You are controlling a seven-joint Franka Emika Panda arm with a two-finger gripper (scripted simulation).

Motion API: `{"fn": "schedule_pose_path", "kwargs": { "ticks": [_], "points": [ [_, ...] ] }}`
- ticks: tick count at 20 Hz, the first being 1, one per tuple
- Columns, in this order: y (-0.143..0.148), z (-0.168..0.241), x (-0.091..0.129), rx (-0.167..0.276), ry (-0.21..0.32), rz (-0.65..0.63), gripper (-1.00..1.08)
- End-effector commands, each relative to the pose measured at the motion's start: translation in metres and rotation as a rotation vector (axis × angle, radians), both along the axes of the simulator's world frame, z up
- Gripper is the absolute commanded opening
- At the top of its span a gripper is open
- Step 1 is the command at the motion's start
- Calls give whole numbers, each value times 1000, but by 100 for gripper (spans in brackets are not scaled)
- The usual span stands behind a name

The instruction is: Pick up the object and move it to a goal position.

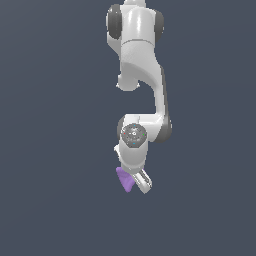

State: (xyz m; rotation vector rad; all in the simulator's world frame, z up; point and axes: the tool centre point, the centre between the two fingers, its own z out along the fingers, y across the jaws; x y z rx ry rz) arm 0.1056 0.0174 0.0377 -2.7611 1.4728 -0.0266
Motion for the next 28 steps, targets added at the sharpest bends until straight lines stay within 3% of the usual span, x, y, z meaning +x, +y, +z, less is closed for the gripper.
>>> {"fn": "schedule_pose_path", "kwargs": {
  "ticks": [1,15,28],
  "points": [
    [0,0,0,-1,0,0,-100],
    [-22,40,-17,0,2,-1,-100],
    [-85,157,-63,2,8,-2,-100]
  ]
}}
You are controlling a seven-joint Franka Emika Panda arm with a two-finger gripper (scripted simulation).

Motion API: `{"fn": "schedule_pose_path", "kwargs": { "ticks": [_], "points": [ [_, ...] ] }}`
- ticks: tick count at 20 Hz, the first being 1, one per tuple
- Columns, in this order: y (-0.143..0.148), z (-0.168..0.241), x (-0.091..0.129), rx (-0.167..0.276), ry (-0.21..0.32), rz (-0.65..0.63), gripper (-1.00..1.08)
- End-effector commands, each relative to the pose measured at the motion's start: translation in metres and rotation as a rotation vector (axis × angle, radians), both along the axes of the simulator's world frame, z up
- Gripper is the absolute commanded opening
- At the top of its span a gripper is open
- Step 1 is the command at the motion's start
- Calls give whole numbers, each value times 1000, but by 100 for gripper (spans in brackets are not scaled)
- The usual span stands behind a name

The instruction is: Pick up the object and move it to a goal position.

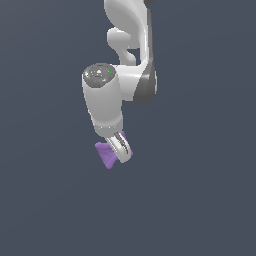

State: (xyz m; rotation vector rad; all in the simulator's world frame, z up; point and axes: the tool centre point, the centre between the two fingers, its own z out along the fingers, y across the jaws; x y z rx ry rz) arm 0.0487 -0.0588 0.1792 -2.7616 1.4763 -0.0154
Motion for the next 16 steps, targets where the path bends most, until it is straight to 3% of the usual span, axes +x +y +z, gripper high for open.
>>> {"fn": "schedule_pose_path", "kwargs": {
  "ticks": [1,16],
  "points": [
    [-14,26,-11,1,1,0,-100],
    [-96,182,-68,0,8,-2,-100]
  ]
}}
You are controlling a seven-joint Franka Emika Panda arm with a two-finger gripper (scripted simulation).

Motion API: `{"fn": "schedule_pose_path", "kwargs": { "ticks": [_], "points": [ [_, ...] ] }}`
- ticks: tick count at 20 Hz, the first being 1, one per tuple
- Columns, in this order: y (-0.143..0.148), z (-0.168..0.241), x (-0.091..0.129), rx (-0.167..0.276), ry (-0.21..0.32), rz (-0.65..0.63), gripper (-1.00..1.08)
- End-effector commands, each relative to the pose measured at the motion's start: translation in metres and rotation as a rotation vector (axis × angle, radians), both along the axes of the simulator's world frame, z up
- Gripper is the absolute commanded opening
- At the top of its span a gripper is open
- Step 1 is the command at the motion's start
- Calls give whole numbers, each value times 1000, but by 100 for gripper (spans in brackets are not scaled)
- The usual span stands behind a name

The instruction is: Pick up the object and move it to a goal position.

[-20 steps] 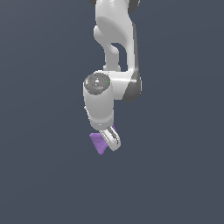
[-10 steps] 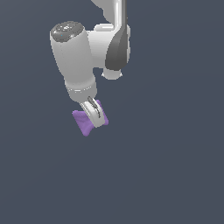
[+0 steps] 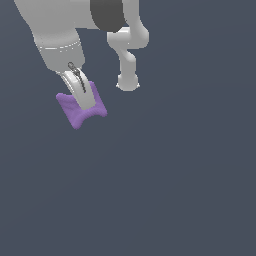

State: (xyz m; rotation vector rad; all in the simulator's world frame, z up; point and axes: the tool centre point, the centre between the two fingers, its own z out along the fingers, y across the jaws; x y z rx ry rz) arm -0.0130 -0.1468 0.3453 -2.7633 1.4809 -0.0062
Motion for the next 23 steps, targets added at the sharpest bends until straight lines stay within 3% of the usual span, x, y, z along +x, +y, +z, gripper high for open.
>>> {"fn": "schedule_pose_path", "kwargs": {
  "ticks": [1,12,23],
  "points": [
    [-13,26,-9,0,2,0,-100],
    [-59,113,-36,-3,5,1,-100],
    [-71,136,-41,-4,6,2,-100]
  ]
}}
